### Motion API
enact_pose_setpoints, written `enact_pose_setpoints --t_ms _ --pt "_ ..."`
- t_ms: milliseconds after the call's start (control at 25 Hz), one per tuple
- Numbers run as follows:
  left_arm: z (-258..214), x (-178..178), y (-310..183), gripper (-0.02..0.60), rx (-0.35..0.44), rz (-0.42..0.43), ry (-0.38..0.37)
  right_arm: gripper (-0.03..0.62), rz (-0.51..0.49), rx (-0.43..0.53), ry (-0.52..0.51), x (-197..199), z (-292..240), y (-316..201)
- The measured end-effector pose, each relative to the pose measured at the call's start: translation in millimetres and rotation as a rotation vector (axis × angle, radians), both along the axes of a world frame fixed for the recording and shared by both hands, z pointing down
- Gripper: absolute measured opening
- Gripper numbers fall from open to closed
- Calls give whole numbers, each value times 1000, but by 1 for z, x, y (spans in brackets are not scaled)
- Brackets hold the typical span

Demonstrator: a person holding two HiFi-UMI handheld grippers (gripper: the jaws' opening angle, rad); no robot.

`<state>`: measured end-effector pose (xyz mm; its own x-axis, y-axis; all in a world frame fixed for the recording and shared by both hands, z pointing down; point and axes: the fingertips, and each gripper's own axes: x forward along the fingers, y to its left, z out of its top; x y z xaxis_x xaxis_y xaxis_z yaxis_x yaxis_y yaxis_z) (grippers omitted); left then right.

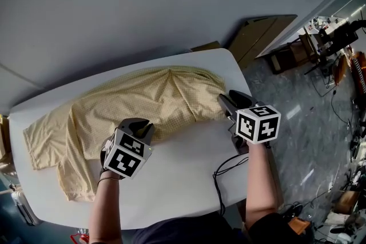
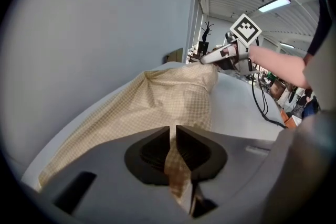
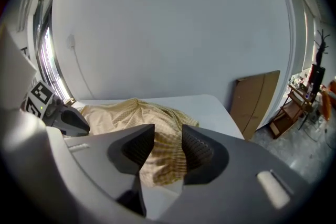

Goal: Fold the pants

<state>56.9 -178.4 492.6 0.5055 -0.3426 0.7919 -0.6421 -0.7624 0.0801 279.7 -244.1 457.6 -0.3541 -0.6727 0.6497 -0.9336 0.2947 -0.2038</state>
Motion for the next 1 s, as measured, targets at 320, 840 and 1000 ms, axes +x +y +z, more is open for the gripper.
enact_pose_setpoints --t_ms 320,840,1000 --pt "29 0 21 41 -113 44 -46 158 128 35 -2 20 0 -27" --pt "32 -5 21 40 -172 25 -30 130 -30 -160 190 5 52 -30" --pt "33 -5 20 40 -183 28 -24 84 -47 -147 192 4 48 -30"
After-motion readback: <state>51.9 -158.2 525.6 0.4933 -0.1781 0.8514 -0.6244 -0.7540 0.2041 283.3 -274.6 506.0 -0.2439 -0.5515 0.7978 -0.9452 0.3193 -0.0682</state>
